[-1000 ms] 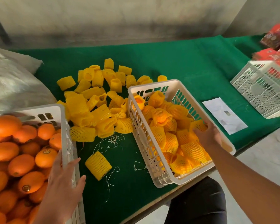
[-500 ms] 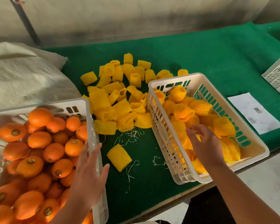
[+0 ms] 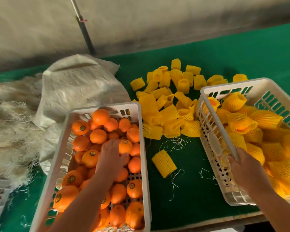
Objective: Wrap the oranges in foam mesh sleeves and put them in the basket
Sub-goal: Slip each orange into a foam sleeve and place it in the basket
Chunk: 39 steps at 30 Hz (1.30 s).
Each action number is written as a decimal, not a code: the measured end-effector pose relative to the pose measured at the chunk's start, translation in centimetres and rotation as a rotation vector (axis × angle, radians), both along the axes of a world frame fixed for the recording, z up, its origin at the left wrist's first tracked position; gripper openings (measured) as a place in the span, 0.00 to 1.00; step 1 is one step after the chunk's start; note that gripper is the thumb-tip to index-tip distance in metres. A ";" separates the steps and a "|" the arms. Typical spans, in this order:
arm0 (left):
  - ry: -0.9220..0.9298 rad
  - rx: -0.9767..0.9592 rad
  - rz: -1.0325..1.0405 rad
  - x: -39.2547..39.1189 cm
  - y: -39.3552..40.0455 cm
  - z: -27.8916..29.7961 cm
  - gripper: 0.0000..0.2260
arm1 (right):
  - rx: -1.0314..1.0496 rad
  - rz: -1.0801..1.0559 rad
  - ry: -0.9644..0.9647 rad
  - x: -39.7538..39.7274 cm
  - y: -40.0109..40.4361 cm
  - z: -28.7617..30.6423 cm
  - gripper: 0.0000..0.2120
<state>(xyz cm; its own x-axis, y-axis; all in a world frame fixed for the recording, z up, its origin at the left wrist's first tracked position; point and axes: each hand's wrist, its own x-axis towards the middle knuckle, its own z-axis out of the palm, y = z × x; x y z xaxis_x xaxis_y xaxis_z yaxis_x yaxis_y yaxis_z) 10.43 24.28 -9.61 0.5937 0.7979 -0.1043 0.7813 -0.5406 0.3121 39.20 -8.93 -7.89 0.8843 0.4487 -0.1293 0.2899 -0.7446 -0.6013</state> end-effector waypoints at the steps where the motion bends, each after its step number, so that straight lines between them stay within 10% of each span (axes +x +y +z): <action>1: 0.029 0.017 -0.008 0.3 0.3 -0.2 0.28 | -0.009 0.008 0.004 0.0 0.0 0.0 0.08; 13: 0.220 0.205 0.026 2.8 1.1 -1.5 0.23 | 0.017 0.007 0.028 -0.6 0.3 0.9 0.01; 22: -0.479 -0.151 0.308 0.9 -0.8 0.9 0.28 | -0.040 -0.019 -0.012 -1.2 0.6 1.7 0.19; 28: -0.844 -0.312 0.281 3.0 -5.1 4.3 0.25 | -0.086 0.060 -0.418 -2.6 2.3 2.1 0.28; 36: -0.641 -0.323 -0.059 7.9 -8.7 4.3 0.31 | -0.062 0.489 -0.418 -2.6 9.9 0.6 0.16; 39: -0.553 -0.255 -0.179 8.3 -8.7 3.8 0.30 | -0.061 0.540 -0.148 -1.7 12.8 -0.7 0.16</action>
<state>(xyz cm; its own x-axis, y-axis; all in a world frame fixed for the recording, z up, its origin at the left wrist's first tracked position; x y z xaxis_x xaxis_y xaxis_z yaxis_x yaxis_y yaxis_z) 18.77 15.55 -5.79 0.7364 0.6715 0.0822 0.3717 -0.5032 0.7802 37.45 3.85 -8.57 0.5415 0.8385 -0.0610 0.7177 -0.4988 -0.4859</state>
